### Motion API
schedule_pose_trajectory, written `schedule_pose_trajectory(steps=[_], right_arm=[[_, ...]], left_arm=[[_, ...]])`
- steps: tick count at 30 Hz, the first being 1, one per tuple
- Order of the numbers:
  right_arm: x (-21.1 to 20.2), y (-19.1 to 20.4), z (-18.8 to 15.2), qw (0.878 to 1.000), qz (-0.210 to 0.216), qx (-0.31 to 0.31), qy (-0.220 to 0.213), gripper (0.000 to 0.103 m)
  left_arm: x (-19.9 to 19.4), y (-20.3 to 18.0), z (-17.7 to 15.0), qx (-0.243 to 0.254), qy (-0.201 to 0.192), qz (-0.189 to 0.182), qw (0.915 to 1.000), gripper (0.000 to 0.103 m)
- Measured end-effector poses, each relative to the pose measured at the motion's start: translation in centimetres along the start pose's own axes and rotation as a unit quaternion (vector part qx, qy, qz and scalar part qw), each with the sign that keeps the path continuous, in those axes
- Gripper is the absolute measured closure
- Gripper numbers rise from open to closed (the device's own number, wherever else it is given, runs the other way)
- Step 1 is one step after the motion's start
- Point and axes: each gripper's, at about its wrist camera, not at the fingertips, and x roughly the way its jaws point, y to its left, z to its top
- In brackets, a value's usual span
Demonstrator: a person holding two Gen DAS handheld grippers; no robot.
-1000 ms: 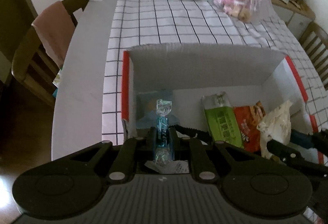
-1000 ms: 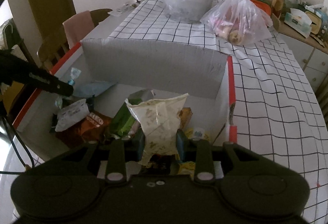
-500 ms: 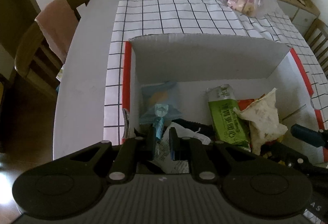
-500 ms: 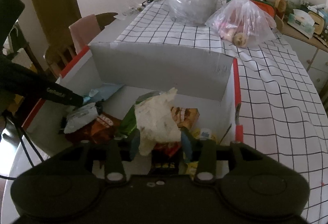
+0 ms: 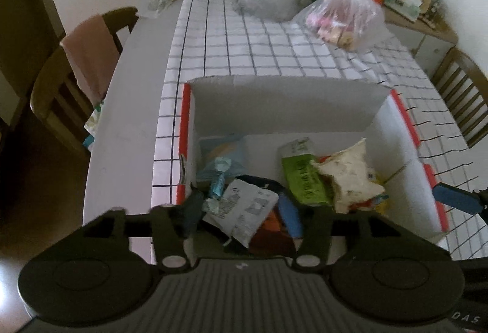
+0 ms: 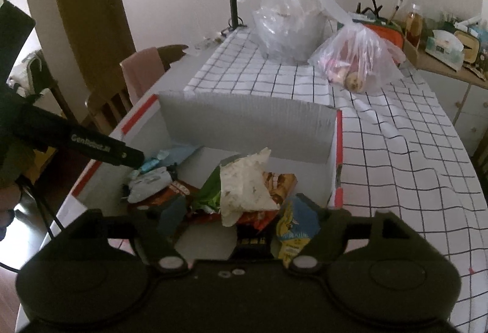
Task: Organize snacks
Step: 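Lower both tools into the box and open them to release the snacks, then withdraw both tools toward the yellow bag and green-wrapped candy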
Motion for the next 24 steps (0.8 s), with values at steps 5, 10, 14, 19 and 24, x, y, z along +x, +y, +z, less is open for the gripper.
schedule_pose_trajectory(steps=[5, 10, 14, 19, 24], right_arm=[[-2.1, 0.1, -0.7, 1.0, 0.012, -0.006, -0.014, 0.01], [-4.5, 0.2, -1.8, 0.999, 0.031, -0.013, -0.03, 0.002], [-5.7, 0.4, -3.0, 0.999, 0.037, -0.025, -0.031, 0.0], [-6.3, 0.6, -5.1, 0.998, 0.042, -0.037, -0.015, 0.0], [-6.1, 1.0, -7.2, 0.998, 0.047, -0.044, 0.003, 0.0]], left_arm=[[-2.2, -0.9, -1.3, -0.007, -0.017, -0.014, 0.9997, 0.037], [-4.6, -1.3, -3.3, -0.017, -0.035, -0.026, 0.9989, 0.033], [-5.7, -1.6, -5.0, -0.026, -0.038, -0.032, 0.9984, 0.029], [-6.0, -2.3, -7.5, -0.027, -0.03, -0.034, 0.9986, 0.028], [-5.7, -2.7, -9.6, -0.03, -0.015, -0.035, 0.9988, 0.028]])
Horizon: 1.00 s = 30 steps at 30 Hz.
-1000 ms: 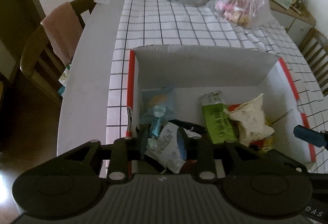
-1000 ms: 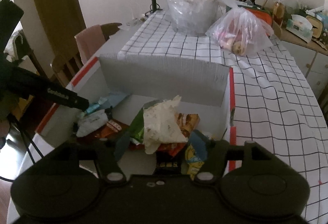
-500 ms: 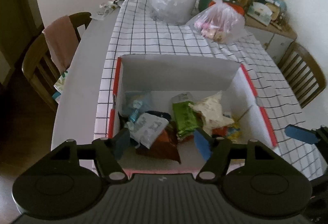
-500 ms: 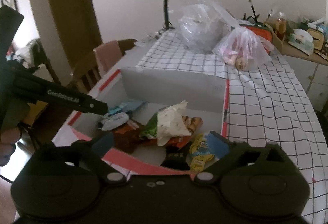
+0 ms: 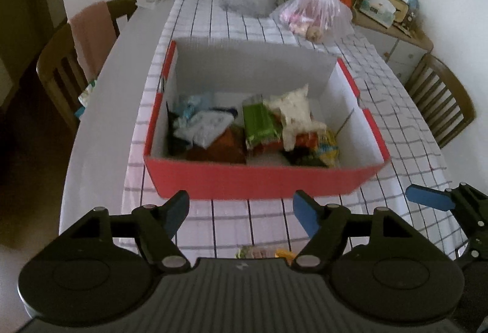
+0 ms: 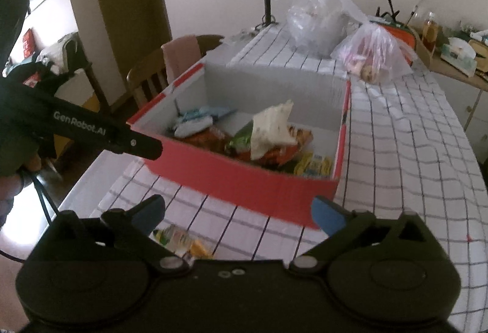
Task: Organize snacks
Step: 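Withdraw both tools toward the yellow bag and green-wrapped candy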
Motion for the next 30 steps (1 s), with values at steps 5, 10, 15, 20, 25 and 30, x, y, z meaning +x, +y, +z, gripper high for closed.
schedule_pose_trajectory(steps=[5, 10, 15, 20, 25, 30], right_arm=[[0.5, 0.5, -1.7, 1.0, 0.005, -0.002, 0.019, 0.0], [1.0, 1.0, -3.2, 0.999, 0.006, 0.009, 0.035, 0.0], [1.1, 1.5, -4.0, 0.999, 0.0, 0.022, 0.043, 0.0], [1.5, 2.0, -4.7, 0.998, -0.02, 0.045, 0.05, 0.001], [2.1, 2.9, -5.4, 0.995, -0.041, 0.069, 0.055, 0.001], [3.5, 4.3, -6.0, 0.991, -0.061, 0.095, 0.071, 0.003]], left_arm=[[0.9, 0.0, -1.8, -0.007, 0.02, -0.003, 0.9998, 0.028], [1.5, 0.4, -3.1, -0.01, 0.029, -0.003, 0.9995, 0.028], [2.0, 0.6, -3.6, 0.002, 0.031, 0.014, 0.9994, 0.028], [2.5, 0.6, -4.0, 0.039, 0.028, 0.006, 0.9988, 0.028], [3.2, 1.3, -4.2, 0.066, 0.039, -0.012, 0.997, 0.028], [3.6, 2.5, -4.6, 0.093, 0.043, -0.018, 0.9946, 0.028]])
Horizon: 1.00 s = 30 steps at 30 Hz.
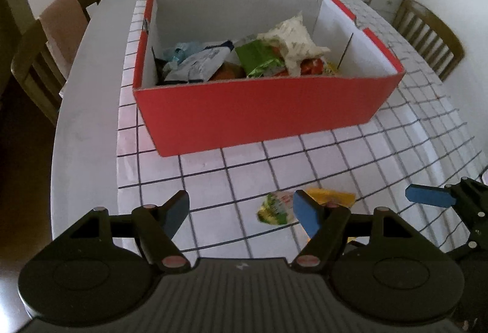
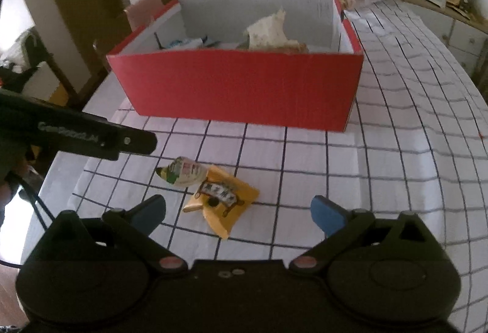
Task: Organize snacks
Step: 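Withdraw both tools toward the yellow bag and green-wrapped candy, then close right tool on yellow snack bag while left tool closes on green-wrapped candy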
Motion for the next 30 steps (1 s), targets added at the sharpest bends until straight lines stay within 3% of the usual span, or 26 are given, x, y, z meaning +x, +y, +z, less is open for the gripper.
schedule_pose_trajectory(steps=[7, 15, 19, 30], right_arm=[[1.3, 1.3, 0.2, 0.999, -0.029, 0.043, 0.005, 0.013], [3.8, 1.6, 0.4, 0.994, -0.068, 0.079, 0.032, 0.032], [4.2, 1.7, 0.7, 0.994, -0.068, 0.079, 0.031, 0.044], [2.7, 0.2, -0.1, 0.998, -0.042, 0.041, 0.028, 0.054]], left_arm=[[-0.3, 1.6, 0.0, 0.034, -0.005, -0.012, 0.9993, 0.028], [0.3, 1.5, -0.5, 0.087, 0.004, -0.044, 0.9953, 0.028], [0.6, 0.5, -0.9, 0.128, 0.002, -0.053, 0.9904, 0.03], [2.5, -1.5, -0.3, 0.194, 0.021, -0.105, 0.9751, 0.03]])
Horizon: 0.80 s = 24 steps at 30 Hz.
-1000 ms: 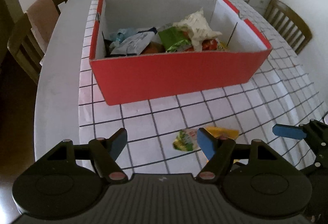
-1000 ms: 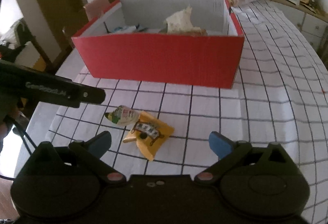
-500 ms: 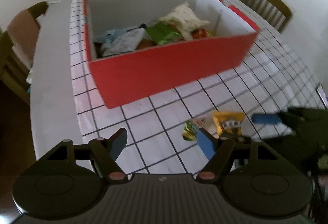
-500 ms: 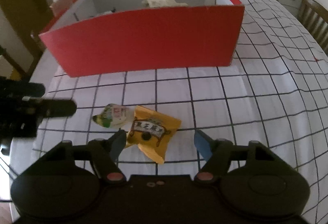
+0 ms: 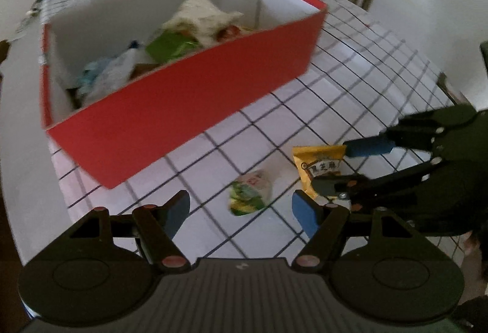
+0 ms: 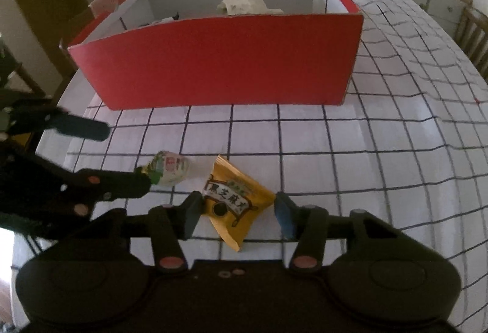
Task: Organize snacks
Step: 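Close right tool on yellow snack bag while left tool closes on green-wrapped candy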
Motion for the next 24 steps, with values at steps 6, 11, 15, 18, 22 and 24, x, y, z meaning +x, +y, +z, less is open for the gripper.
schedule_pose_trajectory(steps=[6, 11, 15, 18, 22, 24], right_arm=[[-0.9, -1.4, -0.8, 1.0, -0.007, -0.005, 0.001, 0.052], [-1.0, -1.6, -0.8, 1.0, -0.017, 0.021, 0.0, 0.032], [-0.2, -1.8, -0.5, 0.999, -0.026, 0.039, 0.015, 0.029], [0.5, -2.1, -0.4, 0.997, -0.025, 0.062, 0.025, 0.029], [0.7, -2.1, -0.5, 0.997, -0.028, 0.064, 0.022, 0.03], [0.7, -2.0, -0.6, 0.998, -0.027, 0.054, 0.024, 0.03]], left_arm=[[1.9, -1.5, -0.2, 0.021, 0.01, 0.007, 0.9997, 0.035], [2.7, -1.6, -0.4, 0.027, 0.013, 0.018, 0.9994, 0.041], [2.9, -1.7, -0.3, 0.03, 0.012, 0.022, 0.9992, 0.049], [3.3, -1.7, -0.2, 0.031, 0.014, 0.024, 0.9991, 0.057], [3.3, -1.6, -0.2, 0.031, 0.01, 0.019, 0.9993, 0.061], [3.2, -1.7, -0.3, 0.033, 0.008, 0.017, 0.9993, 0.069]])
